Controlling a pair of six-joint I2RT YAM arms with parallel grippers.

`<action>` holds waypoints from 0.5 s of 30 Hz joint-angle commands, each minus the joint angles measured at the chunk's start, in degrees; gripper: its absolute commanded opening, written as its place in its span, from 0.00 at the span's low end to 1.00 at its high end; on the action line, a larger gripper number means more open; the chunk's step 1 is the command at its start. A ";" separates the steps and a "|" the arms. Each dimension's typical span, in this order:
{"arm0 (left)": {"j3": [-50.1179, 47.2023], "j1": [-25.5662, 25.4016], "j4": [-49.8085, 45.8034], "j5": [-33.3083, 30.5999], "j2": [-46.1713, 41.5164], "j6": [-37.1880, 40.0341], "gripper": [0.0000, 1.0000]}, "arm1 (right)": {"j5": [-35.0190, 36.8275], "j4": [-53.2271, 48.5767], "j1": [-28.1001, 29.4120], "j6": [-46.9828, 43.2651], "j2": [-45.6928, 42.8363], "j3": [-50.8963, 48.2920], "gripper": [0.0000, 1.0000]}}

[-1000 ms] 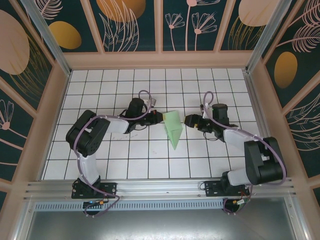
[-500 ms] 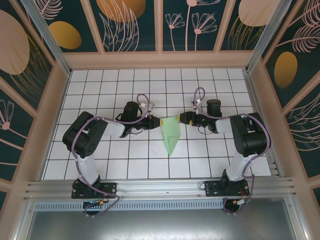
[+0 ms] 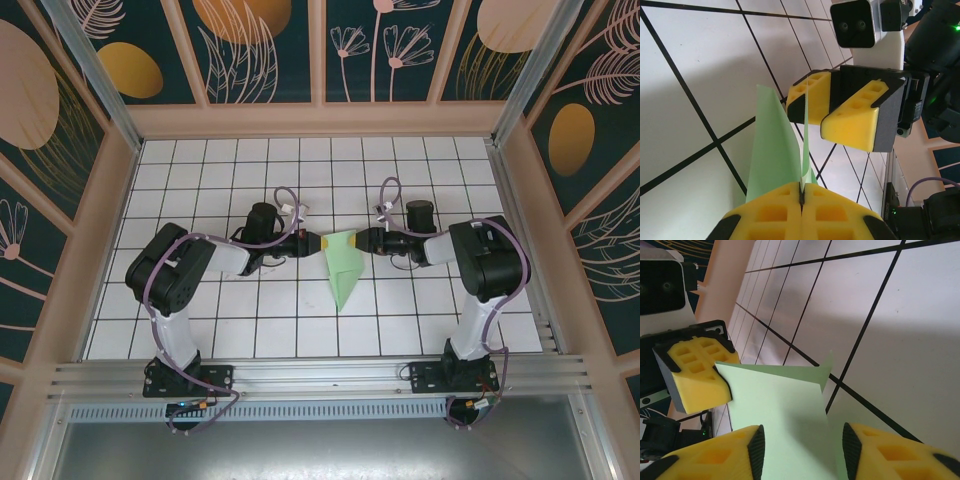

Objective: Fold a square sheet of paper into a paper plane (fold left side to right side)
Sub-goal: Fold the wing for the fifth time at the center of the table.

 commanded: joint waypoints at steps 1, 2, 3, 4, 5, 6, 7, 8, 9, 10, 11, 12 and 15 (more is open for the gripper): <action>-0.52 0.33 1.56 1.16 1.34 0.91 0.00 | -1.33 0.66 -0.09 -1.94 -0.75 0.96 0.41; -0.45 0.36 1.21 0.98 1.52 1.17 0.00 | -1.18 0.33 -0.20 -2.08 -1.16 0.98 0.38; -0.39 0.38 0.81 0.79 1.61 1.60 0.00 | -0.92 -0.43 -0.22 -2.32 -1.57 1.07 0.35; -0.30 0.32 0.23 0.55 1.70 2.03 0.00 | -0.49 -1.39 -0.30 -2.77 -2.00 1.17 0.32; -0.20 0.32 -0.55 0.24 1.74 2.63 0.00 | 0.08 -2.87 -0.26 -3.36 -2.53 1.42 0.27; -0.17 0.33 -1.10 0.02 1.69 3.26 0.02 | 0.60 -4.27 -0.29 -4.01 -3.05 1.67 0.24; -0.17 0.32 -2.13 -0.52 1.42 4.03 0.08 | 1.17 -5.66 -0.26 -4.58 -3.72 1.65 0.21; -0.08 0.32 -3.30 -1.32 1.03 4.99 0.12 | 1.82 -6.85 -0.30 -4.96 -4.48 1.69 0.17; 0.02 0.32 -4.82 -2.17 0.32 6.20 0.18 | 2.42 -8.58 -0.25 -5.32 -5.25 1.78 0.12; 0.18 0.32 -6.68 -3.50 -0.73 7.46 0.28 | 2.84 -10.32 -0.29 -5.42 -6.16 1.86 0.07; 0.25 0.32 -8.19 -4.76 -1.97 8.37 0.37 | 3.77 -11.98 -0.19 -5.24 -6.82 2.07 0.05; 0.28 0.36 -9.77 -6.28 -3.54 9.63 0.42 | 4.35 -13.87 -0.11 -5.20 -7.49 2.22 0.04; 0.18 0.32 -14.60 -11.81 -9.04 12.64 0.53 | 8.12 -19.17 0.93 -4.10 -9.74 2.47 0.02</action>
